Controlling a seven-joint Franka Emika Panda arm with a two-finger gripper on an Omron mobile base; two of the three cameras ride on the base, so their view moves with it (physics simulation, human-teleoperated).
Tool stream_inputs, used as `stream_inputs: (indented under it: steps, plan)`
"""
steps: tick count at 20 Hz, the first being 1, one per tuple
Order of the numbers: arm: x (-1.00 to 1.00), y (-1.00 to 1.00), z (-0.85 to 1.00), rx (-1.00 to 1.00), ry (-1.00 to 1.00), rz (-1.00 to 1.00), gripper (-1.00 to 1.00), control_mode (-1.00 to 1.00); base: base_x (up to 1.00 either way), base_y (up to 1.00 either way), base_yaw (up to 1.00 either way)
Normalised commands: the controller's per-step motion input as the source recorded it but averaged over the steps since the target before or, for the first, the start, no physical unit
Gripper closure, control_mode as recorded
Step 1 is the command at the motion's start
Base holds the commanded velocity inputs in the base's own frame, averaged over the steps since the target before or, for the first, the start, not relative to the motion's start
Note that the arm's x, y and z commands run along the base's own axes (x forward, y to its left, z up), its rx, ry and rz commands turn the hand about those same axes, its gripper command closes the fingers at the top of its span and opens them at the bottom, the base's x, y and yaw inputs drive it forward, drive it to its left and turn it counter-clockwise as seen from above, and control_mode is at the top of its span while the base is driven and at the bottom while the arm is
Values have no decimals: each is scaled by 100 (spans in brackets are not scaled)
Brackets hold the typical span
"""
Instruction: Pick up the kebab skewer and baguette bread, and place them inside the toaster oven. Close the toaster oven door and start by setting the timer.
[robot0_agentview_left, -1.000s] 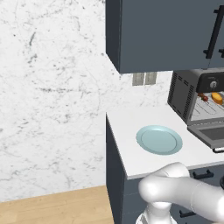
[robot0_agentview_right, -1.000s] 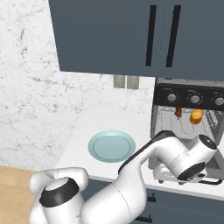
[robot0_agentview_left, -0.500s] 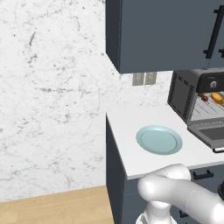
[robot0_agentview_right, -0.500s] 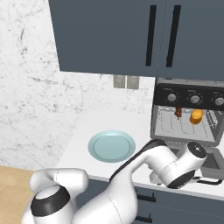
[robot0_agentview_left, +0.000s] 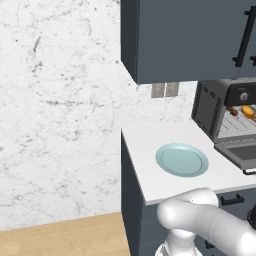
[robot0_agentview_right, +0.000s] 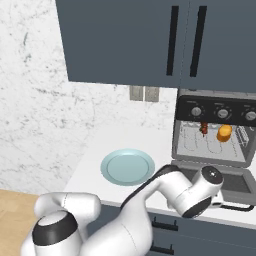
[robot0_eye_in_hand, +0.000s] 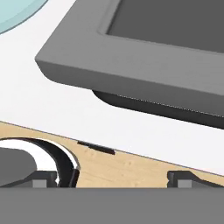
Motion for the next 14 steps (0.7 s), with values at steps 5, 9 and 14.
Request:
stream_inputs:
  steps: [5, 9, 14]
  plan:
    - [24, 0, -17, 0, 0, -4, -100, -100, 0, 0, 0]
    - [17, 0, -21, 0, 0, -4, -100, -100, 0, 0, 0]
    - [20, 0, -22, 0, -1, -5, -100, -100, 0, 0, 0]
